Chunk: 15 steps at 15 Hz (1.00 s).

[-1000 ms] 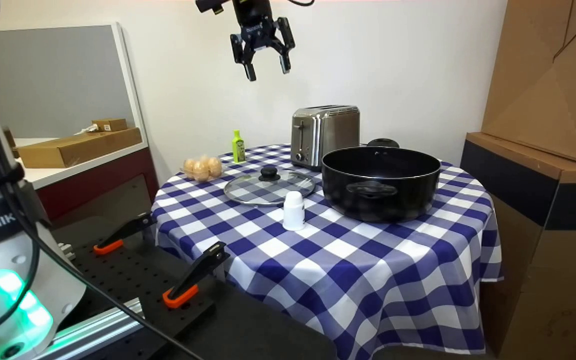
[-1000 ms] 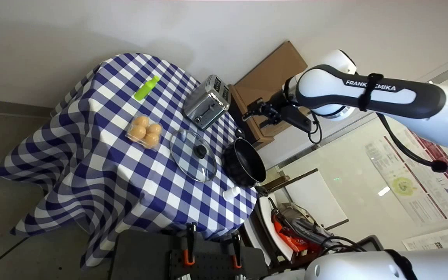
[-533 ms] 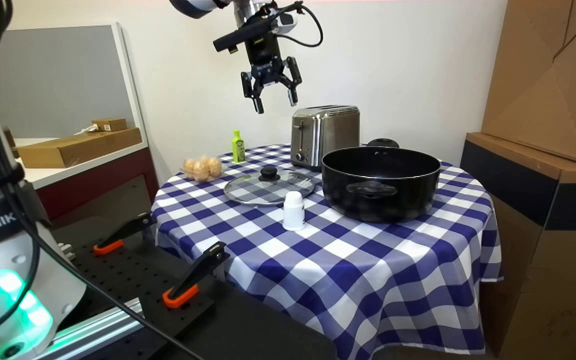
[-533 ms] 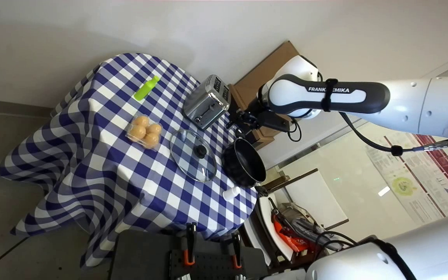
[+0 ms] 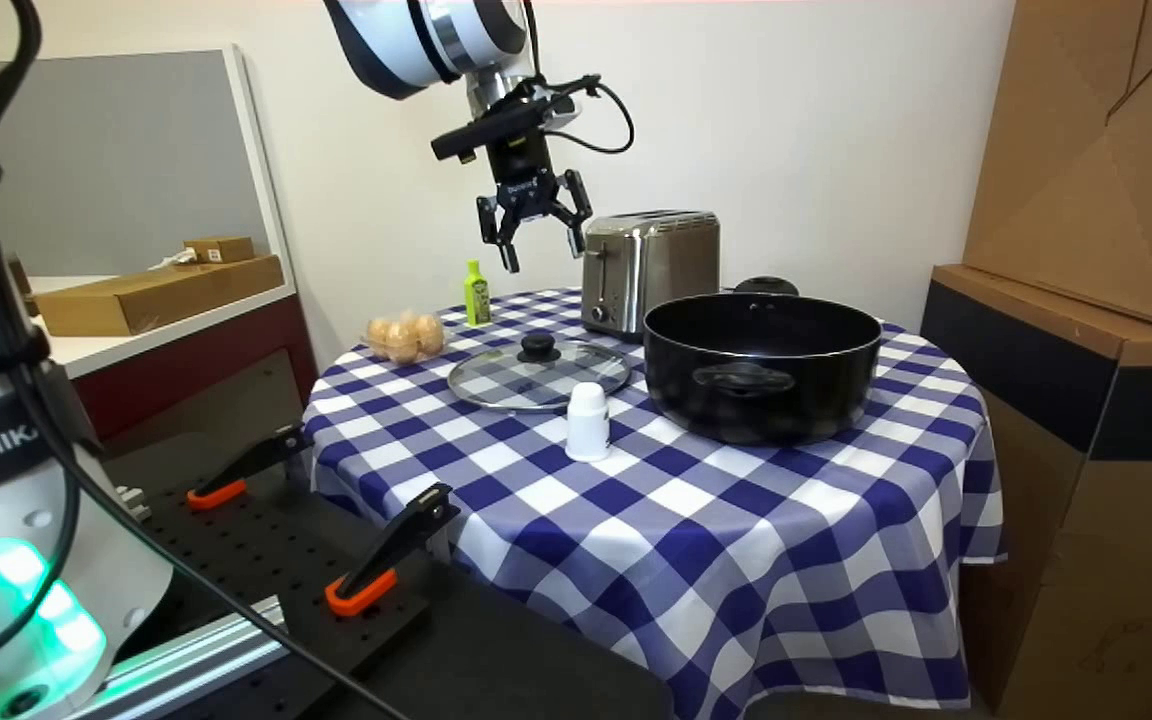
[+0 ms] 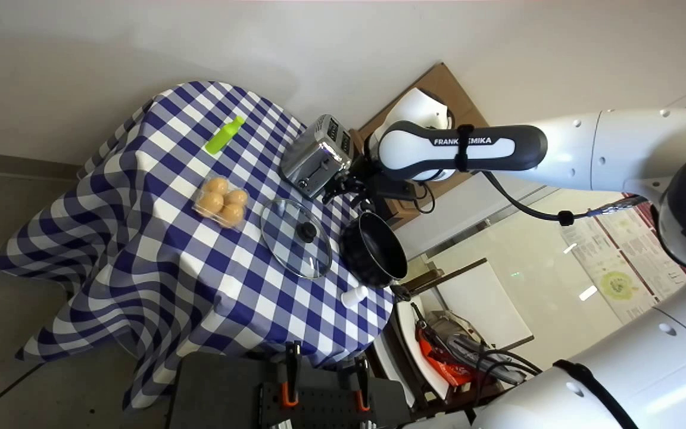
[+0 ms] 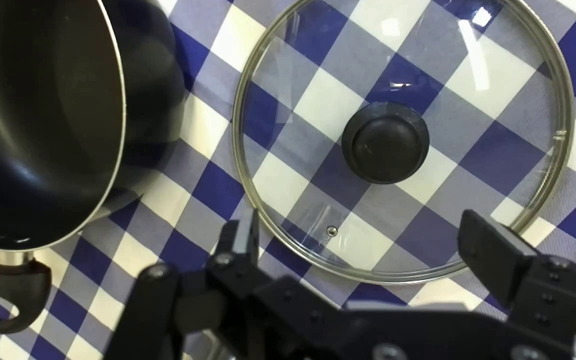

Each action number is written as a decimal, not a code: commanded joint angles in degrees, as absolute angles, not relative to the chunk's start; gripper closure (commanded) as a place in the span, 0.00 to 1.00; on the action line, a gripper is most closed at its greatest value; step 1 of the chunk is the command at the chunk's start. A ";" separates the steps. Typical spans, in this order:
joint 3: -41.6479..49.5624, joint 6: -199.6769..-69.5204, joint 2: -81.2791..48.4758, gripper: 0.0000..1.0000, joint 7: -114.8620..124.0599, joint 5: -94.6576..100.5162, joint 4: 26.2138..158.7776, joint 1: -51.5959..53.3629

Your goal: Cover the pot with the clear lid

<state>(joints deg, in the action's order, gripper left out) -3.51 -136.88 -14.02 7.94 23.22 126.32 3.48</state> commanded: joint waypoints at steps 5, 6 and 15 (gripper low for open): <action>-0.94 -138.43 -21.42 0.00 8.26 23.91 121.60 6.15; -0.76 -138.48 -21.90 0.00 8.24 23.84 121.44 6.36; -0.28 -138.00 -25.06 0.00 7.16 23.22 122.07 7.12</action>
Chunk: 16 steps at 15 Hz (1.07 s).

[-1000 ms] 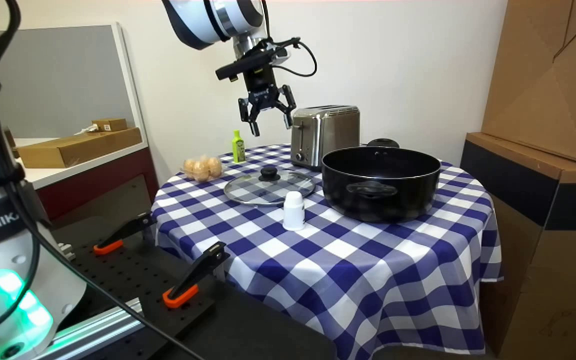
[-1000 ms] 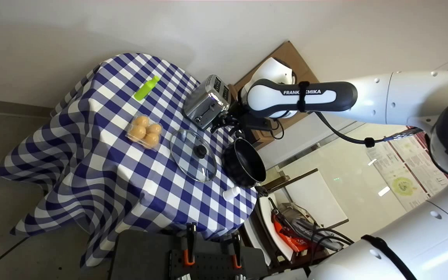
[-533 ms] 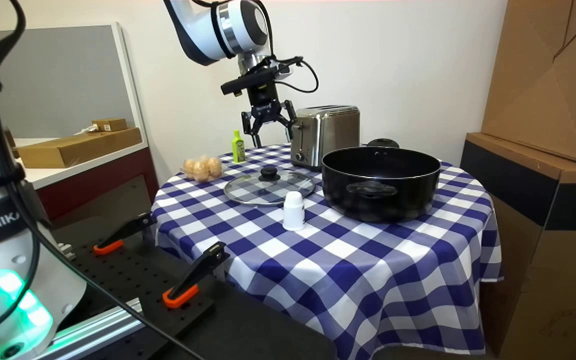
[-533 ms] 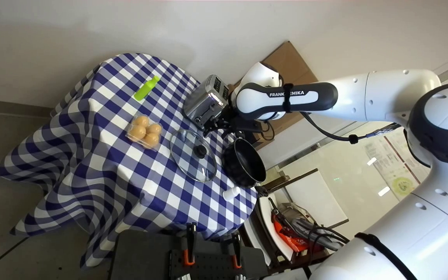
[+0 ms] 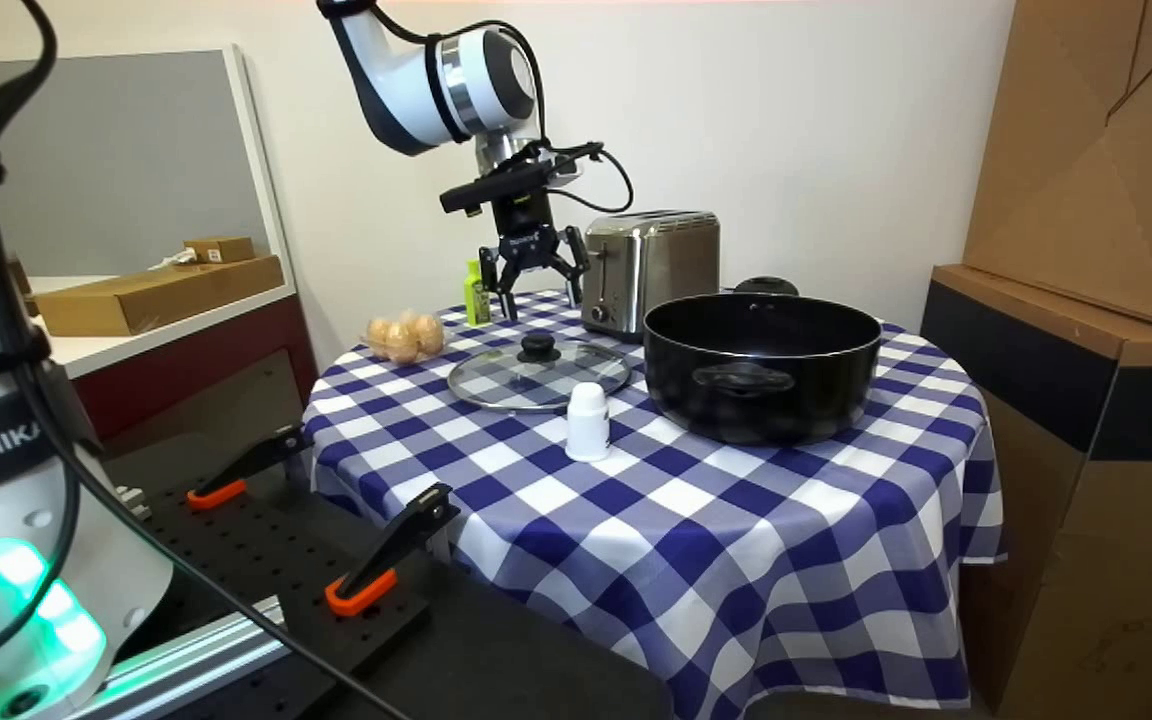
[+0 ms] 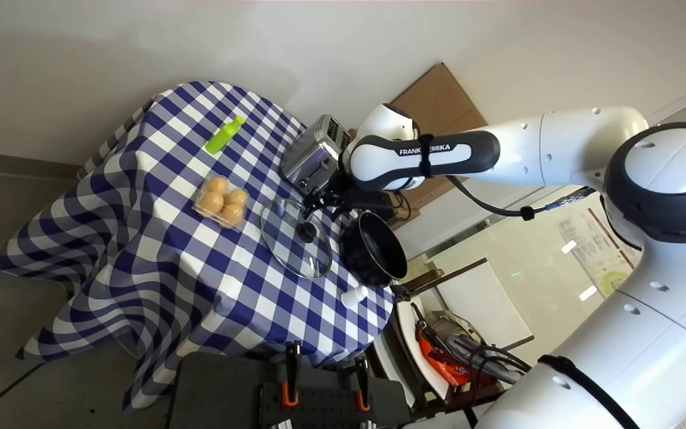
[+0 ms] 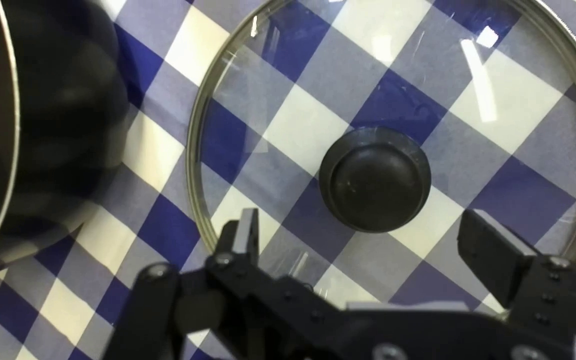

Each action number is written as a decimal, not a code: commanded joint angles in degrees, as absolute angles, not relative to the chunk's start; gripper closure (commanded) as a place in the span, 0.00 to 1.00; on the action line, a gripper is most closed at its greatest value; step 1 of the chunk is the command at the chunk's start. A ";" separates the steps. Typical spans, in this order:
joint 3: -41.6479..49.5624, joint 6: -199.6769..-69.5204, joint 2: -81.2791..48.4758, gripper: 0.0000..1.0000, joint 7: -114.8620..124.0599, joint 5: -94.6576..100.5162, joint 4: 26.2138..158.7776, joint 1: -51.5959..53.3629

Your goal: Cover the pot with the clear lid

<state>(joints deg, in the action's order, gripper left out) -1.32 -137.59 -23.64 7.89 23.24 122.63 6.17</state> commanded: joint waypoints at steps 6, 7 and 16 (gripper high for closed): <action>0.45 -138.38 -27.07 0.00 7.37 24.00 121.64 7.65; 0.53 -138.36 -27.28 0.00 7.35 23.98 121.58 7.74; 0.80 -138.74 -28.93 0.75 6.29 23.74 120.53 7.75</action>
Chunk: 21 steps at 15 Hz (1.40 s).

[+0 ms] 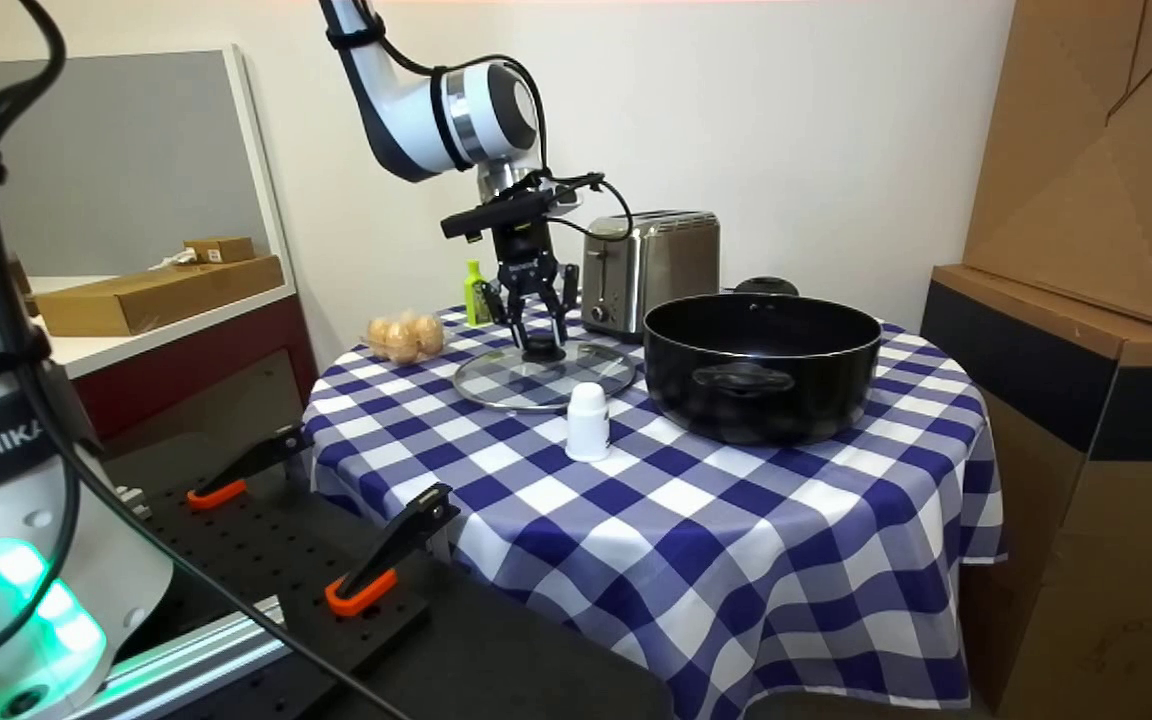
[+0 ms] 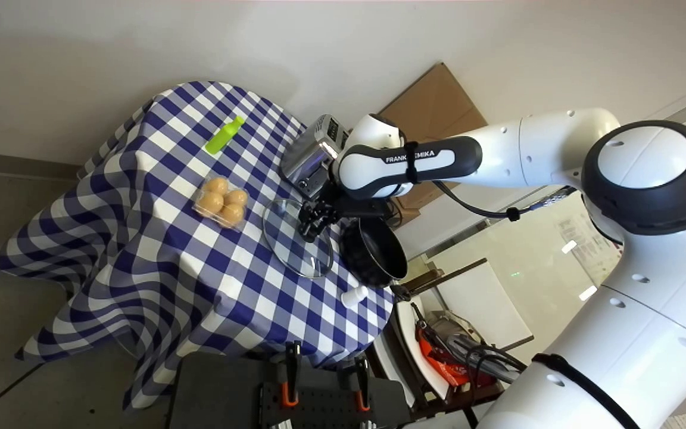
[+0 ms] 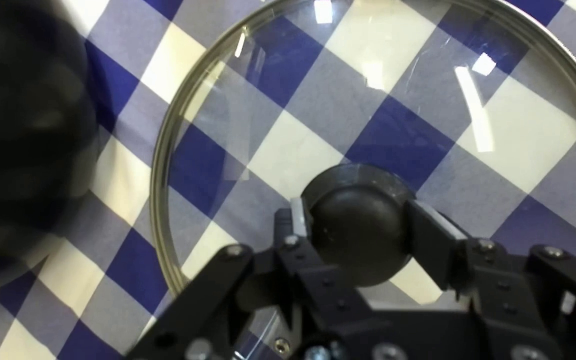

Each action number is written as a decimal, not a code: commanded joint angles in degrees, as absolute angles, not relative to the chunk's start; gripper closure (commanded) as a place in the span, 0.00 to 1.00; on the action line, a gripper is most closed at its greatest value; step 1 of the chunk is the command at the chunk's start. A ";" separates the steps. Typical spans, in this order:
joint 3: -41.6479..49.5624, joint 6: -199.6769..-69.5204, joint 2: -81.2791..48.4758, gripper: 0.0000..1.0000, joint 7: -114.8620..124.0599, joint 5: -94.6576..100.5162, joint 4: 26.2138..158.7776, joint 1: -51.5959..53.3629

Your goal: Cover the pot with the clear lid

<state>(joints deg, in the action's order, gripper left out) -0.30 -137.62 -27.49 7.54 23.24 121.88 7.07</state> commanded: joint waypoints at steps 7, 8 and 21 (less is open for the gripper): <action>-0.63 -138.75 -23.72 0.75 2.78 19.77 123.06 5.47; -0.83 -138.30 -21.73 0.75 1.70 18.71 123.92 4.93; -2.21 -123.42 -1.94 0.75 -5.71 19.41 127.49 4.58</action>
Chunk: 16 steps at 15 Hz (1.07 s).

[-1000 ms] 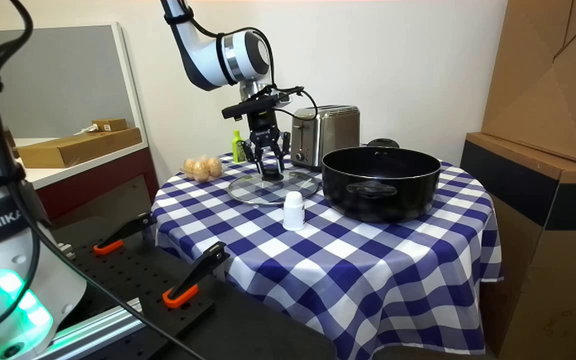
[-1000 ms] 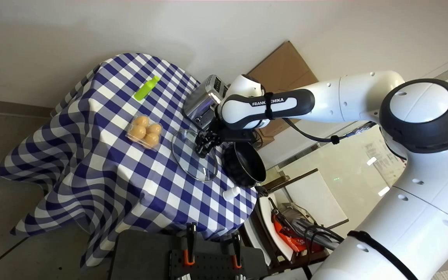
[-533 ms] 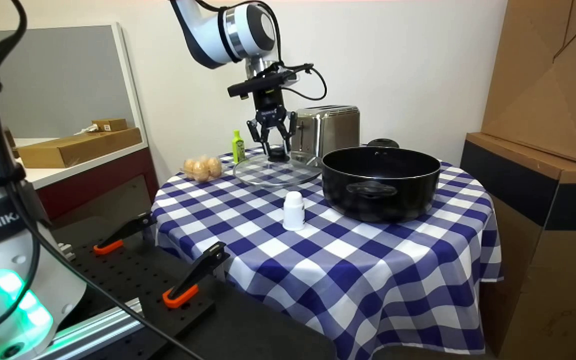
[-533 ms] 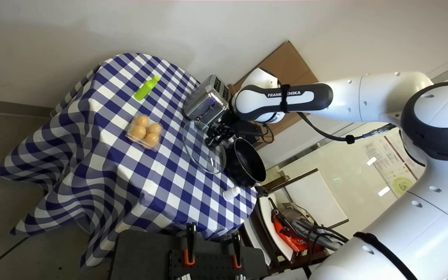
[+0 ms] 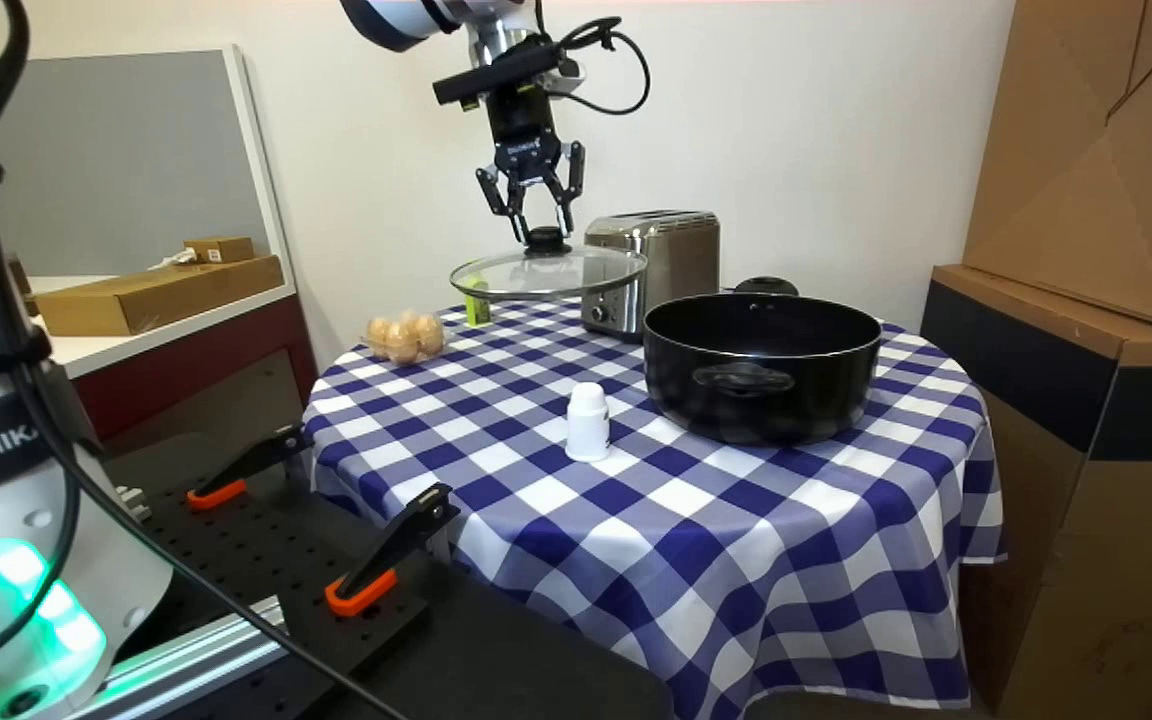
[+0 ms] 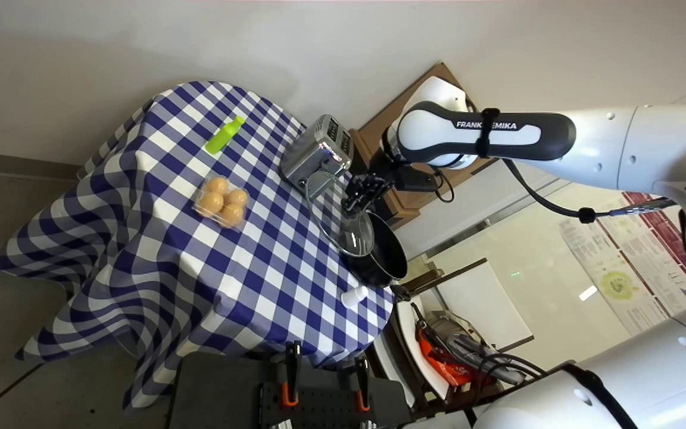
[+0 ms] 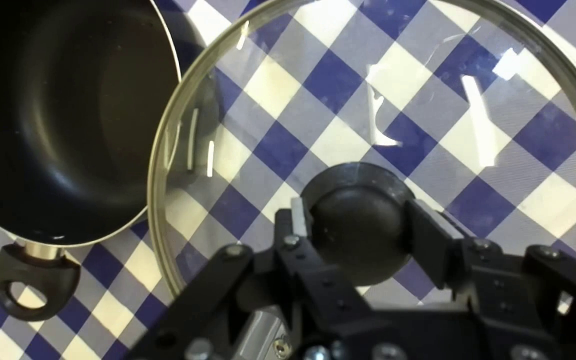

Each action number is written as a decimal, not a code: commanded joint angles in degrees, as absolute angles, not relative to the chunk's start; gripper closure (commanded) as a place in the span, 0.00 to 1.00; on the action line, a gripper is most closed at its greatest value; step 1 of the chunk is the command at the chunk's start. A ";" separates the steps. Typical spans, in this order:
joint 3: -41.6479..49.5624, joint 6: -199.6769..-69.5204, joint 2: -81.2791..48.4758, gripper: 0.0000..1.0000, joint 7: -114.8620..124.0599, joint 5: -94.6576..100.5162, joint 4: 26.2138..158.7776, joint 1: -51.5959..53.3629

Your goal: Cover the pot with the clear lid

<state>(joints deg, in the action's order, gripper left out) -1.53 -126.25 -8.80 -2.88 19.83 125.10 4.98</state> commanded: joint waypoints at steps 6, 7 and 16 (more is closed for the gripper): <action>1.01 -122.15 5.37 0.75 -6.33 15.70 126.48 0.28; 2.09 -121.96 6.19 0.75 -6.88 14.67 126.10 -0.90; 9.09 -121.63 2.34 0.75 -7.64 11.53 119.77 -8.26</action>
